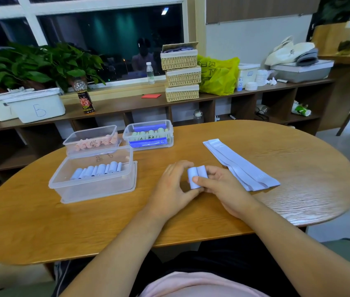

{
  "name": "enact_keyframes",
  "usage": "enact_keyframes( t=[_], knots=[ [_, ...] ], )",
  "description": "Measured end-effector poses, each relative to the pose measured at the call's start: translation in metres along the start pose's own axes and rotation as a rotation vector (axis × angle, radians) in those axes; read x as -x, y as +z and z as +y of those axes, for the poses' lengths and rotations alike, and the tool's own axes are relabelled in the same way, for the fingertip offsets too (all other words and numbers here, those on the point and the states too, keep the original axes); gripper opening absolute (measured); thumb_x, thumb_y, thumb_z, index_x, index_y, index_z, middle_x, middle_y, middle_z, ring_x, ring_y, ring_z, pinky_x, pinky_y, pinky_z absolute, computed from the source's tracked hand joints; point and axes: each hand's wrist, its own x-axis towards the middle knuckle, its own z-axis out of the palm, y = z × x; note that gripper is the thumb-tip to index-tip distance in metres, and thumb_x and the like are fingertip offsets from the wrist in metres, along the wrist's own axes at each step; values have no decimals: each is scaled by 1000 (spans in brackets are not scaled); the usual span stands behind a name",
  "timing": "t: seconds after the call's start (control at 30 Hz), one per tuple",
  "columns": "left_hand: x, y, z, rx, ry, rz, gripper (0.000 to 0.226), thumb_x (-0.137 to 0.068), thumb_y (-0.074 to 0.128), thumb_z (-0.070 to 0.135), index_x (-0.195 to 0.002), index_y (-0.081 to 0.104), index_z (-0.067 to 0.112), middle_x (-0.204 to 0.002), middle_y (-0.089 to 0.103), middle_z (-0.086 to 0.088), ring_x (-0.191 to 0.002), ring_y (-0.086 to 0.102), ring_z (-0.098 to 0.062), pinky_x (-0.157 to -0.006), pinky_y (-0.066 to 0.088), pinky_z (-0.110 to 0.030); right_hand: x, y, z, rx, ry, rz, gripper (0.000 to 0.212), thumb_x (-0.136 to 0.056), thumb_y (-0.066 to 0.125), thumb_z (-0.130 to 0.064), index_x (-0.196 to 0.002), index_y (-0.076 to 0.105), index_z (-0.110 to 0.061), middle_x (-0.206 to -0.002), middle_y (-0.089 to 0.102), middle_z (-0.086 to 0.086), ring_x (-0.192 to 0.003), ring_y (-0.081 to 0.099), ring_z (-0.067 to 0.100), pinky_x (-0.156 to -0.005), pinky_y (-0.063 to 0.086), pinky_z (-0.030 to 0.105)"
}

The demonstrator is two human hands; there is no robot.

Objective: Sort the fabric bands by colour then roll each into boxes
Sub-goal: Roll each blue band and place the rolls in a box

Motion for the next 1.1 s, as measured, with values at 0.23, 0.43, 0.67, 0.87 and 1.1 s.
enact_keyframes(
  t=[0.23, 0.43, 0.67, 0.87, 1.1],
  knots=[
    [-1, 1, -4, -51, 34, -11, 44, -89, 84, 35, -127, 63, 25, -122, 62, 16, -115, 54, -3, -95, 43, -18, 0, 0, 1, 49, 23, 19, 19, -97, 76, -17, -116, 80, -18, -111, 79, 12, -108, 74, 28, -107, 56, 48],
    [2, -2, -2, -117, 91, -26, 47, -91, 80, 33, -133, 60, 22, -130, 61, 12, -121, 53, -6, -101, 48, -27, 1, 5, -1, 117, -27, 93, 15, -92, 83, -19, -107, 81, -18, -103, 79, 10, -100, 75, 29, -99, 60, 45],
    [5, -27, -8, -43, 50, 40, 63, -91, 82, 40, -147, 56, 25, -138, 62, 13, -128, 53, -1, -106, 43, -18, -3, 12, -24, -20, 21, 91, 25, -91, 82, -13, -114, 75, -6, -101, 79, 12, -93, 74, 21, -93, 61, 38],
    [22, -78, -31, -244, 167, 213, 44, -100, 69, 37, -139, 62, 19, -135, 67, 3, -128, 59, -12, -111, 46, -30, -21, 30, -59, 110, 17, 30, 26, -90, 83, -12, -115, 75, -11, -112, 76, 16, -96, 76, 22, -91, 63, 37],
    [47, -154, -106, -528, -48, 430, 29, -98, 55, 29, -119, 71, 17, -119, 72, 1, -112, 64, -23, -97, 49, -42, -72, 93, -98, 311, -28, -95, 32, -89, 84, -10, -117, 74, -23, -91, 67, 8, -86, 74, 18, -81, 63, 33]
  ],
)
